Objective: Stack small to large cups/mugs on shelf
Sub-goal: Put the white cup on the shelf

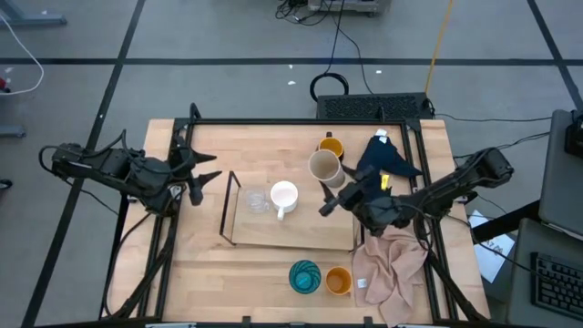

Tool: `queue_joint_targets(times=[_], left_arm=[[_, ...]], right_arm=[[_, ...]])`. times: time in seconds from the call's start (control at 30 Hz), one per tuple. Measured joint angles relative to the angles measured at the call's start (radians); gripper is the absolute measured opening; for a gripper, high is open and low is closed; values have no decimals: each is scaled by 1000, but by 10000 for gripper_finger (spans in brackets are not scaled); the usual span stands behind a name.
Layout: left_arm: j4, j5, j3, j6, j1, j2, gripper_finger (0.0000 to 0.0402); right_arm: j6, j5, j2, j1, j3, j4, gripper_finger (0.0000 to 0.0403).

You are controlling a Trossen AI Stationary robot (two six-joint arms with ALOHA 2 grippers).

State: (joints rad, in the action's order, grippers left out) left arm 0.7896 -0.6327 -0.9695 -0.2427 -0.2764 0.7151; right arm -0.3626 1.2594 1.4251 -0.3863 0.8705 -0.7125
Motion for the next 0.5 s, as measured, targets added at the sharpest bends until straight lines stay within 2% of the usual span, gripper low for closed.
queue_joint_targets(times=[0.27,0.5], left_arm=[[0,3,0,2,0,1,214],[-20,3,0,3,0,1,214]], right_arm=[[256,-19,-64,-22,-158,21,263],[329,-202,-86,7,-249,-105,263]])
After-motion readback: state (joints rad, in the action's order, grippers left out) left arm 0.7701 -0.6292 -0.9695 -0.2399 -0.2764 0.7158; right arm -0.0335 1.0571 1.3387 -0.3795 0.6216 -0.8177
